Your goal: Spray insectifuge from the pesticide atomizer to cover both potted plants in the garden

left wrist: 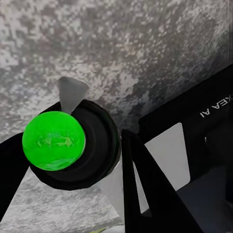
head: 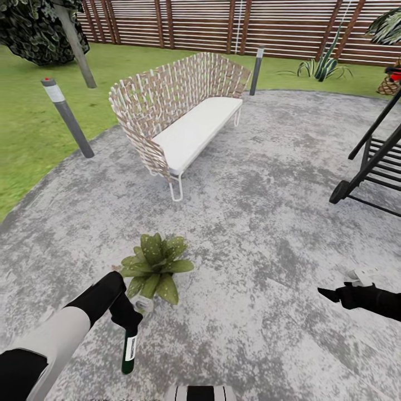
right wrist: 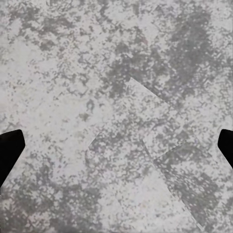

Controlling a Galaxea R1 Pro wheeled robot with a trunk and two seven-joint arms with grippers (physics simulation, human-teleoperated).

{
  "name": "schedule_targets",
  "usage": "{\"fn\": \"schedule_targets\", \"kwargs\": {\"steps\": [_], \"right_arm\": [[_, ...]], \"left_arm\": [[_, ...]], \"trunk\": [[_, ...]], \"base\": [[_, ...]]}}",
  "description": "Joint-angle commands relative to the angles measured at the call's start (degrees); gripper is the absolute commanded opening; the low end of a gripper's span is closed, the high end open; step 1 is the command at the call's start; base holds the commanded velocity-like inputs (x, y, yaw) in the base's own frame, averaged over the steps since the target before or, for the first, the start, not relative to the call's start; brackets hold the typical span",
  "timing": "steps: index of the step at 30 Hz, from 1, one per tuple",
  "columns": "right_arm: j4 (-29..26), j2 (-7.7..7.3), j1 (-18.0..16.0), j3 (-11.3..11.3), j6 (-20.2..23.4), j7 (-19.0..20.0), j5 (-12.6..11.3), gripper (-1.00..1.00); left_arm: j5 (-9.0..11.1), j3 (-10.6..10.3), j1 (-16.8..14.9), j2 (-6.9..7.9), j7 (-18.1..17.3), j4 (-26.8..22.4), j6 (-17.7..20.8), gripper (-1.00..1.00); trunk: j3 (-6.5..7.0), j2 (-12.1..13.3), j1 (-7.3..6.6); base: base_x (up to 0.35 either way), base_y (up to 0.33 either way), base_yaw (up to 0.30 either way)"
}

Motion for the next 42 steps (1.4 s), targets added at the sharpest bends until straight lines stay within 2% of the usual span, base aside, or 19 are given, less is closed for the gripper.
{"fn": "schedule_targets", "kwargs": {"steps": [1, 8, 11, 16, 29, 42], "right_arm": [[0.0, 0.00, 0.0, 0.0, 0.5, 0.5, 0.4, 1.00], [0.1, 0.04, 0.0, 0.1, 0.2, 0.4, 0.5, 1.00], [0.2, 0.06, 0.0, 0.1, -0.2, 0.4, 0.6, 1.00], [0.3, 0.04, 0.0, 0.1, -0.3, 0.3, 0.7, 1.00], [0.4, 0.03, 0.0, 0.1, -0.3, 0.2, 0.7, 1.00], [0.4, -0.02, 0.0, 0.0, -0.3, 0.2, 0.7, 1.00]], "left_arm": [[-0.5, -0.1, 0.0, -0.10, -0.6, -0.1, 0.3, -1.00], [-0.5, 0.4, 0.0, -0.25, -0.6, -0.1, 0.2, -1.00], [-0.5, 1.5, 0.0, -0.33, -0.6, -0.1, 0.1, -1.00], [-0.5, 2.2, 0.0, -0.29, -0.6, -0.1, 0.1, -1.00], [-0.5, 2.7, 0.0, -0.24, -0.6, -0.1, 0.2, -1.00], [-0.5, 3.6, -2.8, -0.31, -0.6, -0.2, 0.7, -1.00]], "trunk": [[-0.08, 0.0, -0.01], [-0.37, 0.0, -0.01], [-0.46, 0.0, -0.01], [-0.50, 0.0, -0.01], [-1.09, 0.0, -0.01], [-1.44, 0.0, -0.01]], "base": [[0.000, -0.005, 0.200], [0.033, -0.176, 0.209], [0.028, -0.326, 0.160], [0.006, -0.246, 0.046], [0.000, -0.019, 0.119], [0.000, 0.000, 0.072]]}}
